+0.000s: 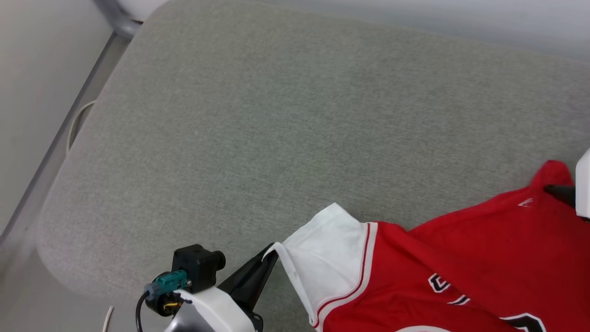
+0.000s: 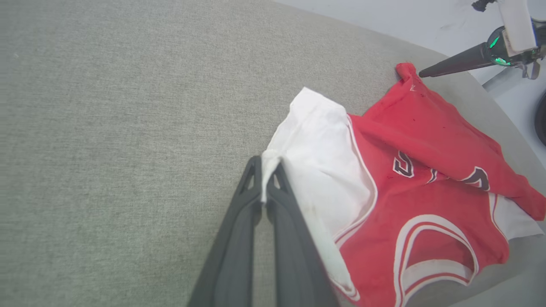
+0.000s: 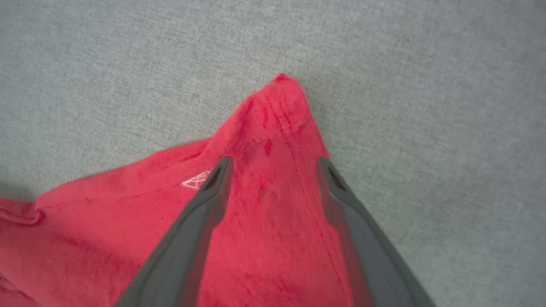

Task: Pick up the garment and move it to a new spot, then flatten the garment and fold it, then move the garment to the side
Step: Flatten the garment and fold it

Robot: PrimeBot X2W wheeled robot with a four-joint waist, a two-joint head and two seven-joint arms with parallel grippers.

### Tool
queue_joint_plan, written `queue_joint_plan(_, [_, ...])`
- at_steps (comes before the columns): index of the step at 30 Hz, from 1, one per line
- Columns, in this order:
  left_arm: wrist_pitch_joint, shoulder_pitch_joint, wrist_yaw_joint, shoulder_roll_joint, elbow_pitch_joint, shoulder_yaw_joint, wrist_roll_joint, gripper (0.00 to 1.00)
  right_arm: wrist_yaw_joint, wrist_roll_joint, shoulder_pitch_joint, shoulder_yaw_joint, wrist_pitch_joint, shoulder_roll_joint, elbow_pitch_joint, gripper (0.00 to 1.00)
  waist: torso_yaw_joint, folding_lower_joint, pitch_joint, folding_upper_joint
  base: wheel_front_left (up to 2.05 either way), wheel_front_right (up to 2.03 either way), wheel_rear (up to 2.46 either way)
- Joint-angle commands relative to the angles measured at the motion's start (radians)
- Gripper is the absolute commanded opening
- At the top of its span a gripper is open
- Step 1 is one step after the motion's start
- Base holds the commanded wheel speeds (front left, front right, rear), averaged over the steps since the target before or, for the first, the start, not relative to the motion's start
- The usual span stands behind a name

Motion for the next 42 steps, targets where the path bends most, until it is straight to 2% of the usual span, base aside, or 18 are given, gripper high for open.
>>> queue_joint_plan(1, [-0.007,-0.016,-0.007,-0.004,0.005,-0.001,0.002,0.0,-0.001,-0.006,-0.02,-0.002,-0.007,-0.002,0.014,1.0,0.035,-0.0002,0.032,0.0,0.0,0.0,0.0])
queue_joint_plan(6, [-0.019,-0.036,-0.017,-0.021,0.019,-0.006,0.001,0.0,-0.001,-0.036,-0.037,0.008,-0.014,-0.017,0.067,1.0,0.063,-0.0002,0.058,0.0,0.0,0.0,0.0])
queue_joint_plan(16, [-0.033,-0.062,-0.03,-0.043,0.047,-0.023,0.001,0.0,-0.001,-0.047,-0.005,0.043,-0.036,-0.003,0.131,1.0,0.092,-0.0002,0.084,0.0,0.0,0.0,0.0])
queue_joint_plan(17, [-0.034,-0.064,-0.032,-0.044,0.049,-0.023,0.001,0.0,-0.001,-0.05,0.0,0.037,-0.038,-0.001,0.143,0.52,0.094,-0.0002,0.085,0.0,0.0,0.0,0.0])
queue_joint_plan(18, [-0.035,-0.064,-0.033,-0.046,0.052,-0.024,0.001,0.0,-0.001,-0.051,0.003,0.034,-0.042,0.002,0.152,0.0,0.096,-0.0002,0.085,0.0,0.0,0.0,0.0])
queue_joint_plan(28, [-0.039,-0.057,-0.023,-0.031,0.065,-0.017,-0.002,0.0,-0.001,-0.031,-0.026,0.064,-0.167,-0.002,0.168,0.0,0.078,-0.0002,0.041,0.0,0.0,0.0,0.0])
queue_joint_plan(34, [-0.032,-0.042,0.001,-0.002,0.053,0.005,0.004,0.0,-0.001,-0.007,-0.068,0.088,-0.303,-0.009,0.201,0.0,0.031,-0.0002,-0.043,0.0,0.0,0.0,0.0])
queue_joint_plan(42, [-0.014,-0.047,0.04,0.065,-0.012,0.065,0.003,0.0,-0.001,0.039,-0.099,0.133,-0.458,-0.025,0.223,0.0,-0.053,-0.0002,-0.175,0.0,0.0,0.0,0.0])
